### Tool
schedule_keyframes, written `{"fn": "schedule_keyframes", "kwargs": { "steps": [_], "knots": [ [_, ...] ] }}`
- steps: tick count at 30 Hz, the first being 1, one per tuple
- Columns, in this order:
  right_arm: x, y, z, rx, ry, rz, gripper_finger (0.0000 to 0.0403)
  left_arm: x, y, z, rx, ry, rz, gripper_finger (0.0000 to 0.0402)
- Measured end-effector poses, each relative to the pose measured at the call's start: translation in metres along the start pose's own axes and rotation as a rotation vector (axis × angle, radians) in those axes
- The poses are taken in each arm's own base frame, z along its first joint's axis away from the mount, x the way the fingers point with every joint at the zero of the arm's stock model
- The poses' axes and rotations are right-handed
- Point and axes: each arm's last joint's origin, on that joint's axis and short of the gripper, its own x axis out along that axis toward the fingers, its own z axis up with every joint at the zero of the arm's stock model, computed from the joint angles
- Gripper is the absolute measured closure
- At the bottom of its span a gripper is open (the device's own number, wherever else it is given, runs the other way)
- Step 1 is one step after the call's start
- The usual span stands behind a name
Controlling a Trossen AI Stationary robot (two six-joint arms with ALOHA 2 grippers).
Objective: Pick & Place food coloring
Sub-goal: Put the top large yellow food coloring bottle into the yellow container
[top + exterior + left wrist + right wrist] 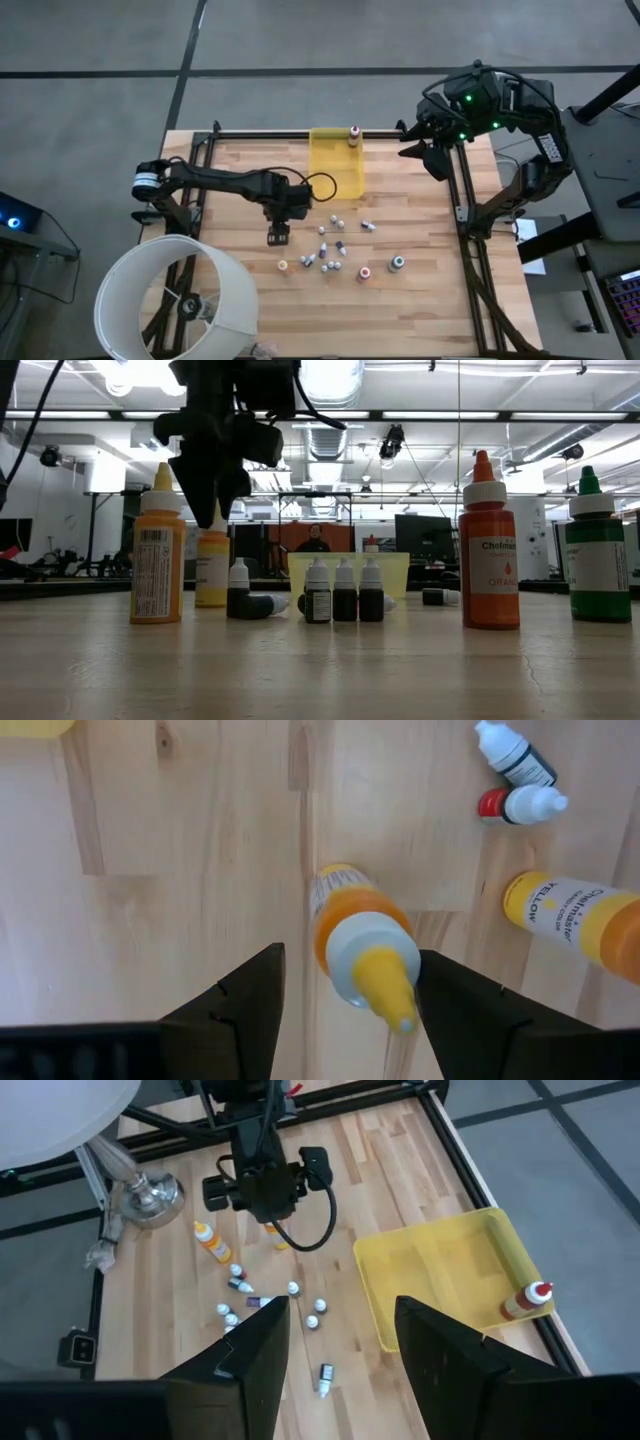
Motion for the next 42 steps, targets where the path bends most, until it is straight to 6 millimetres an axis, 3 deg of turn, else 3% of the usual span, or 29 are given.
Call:
{"fn": "schedule_keyframes", "kwargs": {
  "steps": [22,36,42],
  "knots": [
    [-0.0002,0.0,-0.0001,0.0,0.0,0.0,0.023,0.0021,0.0002,0.0057,-0.014,-0.046,-0.002,0.0224],
    [0.0003,-0.0001,-0.0001,0.0,0.001,0.0,0.023,0.0015,0.0,0.0054,-0.019,-0.046,-0.01,0.0303],
    [0.0003,-0.0001,-0.0001,-0.007,0.001,-0.002,0.0229,0.0015,0.0,0.0054,-0.035,-0.046,-0.011,0.0303]
  ]
}}
